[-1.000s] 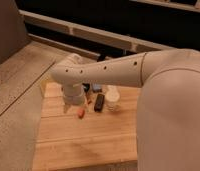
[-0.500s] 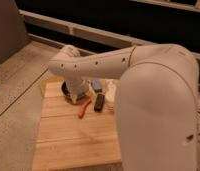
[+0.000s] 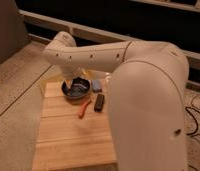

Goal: Wipe the white sponge on the table

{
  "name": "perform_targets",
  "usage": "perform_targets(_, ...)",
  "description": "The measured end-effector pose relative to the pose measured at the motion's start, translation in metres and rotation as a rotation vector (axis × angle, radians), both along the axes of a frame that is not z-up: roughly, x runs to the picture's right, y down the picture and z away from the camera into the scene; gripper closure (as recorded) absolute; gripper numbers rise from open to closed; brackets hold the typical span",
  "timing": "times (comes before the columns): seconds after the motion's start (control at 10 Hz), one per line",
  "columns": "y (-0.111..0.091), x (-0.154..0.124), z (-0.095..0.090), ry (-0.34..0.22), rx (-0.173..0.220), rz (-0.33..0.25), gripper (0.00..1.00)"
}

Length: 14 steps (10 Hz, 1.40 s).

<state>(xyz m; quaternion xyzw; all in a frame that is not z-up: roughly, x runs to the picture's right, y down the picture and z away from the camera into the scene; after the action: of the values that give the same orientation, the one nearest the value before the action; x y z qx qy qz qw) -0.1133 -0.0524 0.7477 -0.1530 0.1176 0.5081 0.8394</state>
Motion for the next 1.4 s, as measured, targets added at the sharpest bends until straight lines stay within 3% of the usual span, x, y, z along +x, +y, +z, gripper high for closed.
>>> perform_targets(0.2,-0.016,0.003,-0.007,-0.065,0.027,-0.003,0.35)
perform_targets(0.4,-0.029,0.013,-0.012,-0.088,0.051,0.004,0.35)
perform_targets(0.7,-0.027,0.008,-0.013,-0.096,0.046,0.002,0.35)
perform_targets(1.0,-0.024,0.013,-0.002,-0.128,0.025,0.047,0.35)
perform_targets(1.2,-0.040,0.026,0.004,-0.171,0.055,0.067,0.35)
perform_targets(1.4,-0.065,0.038,0.004,-0.227,0.112,0.069,0.35)
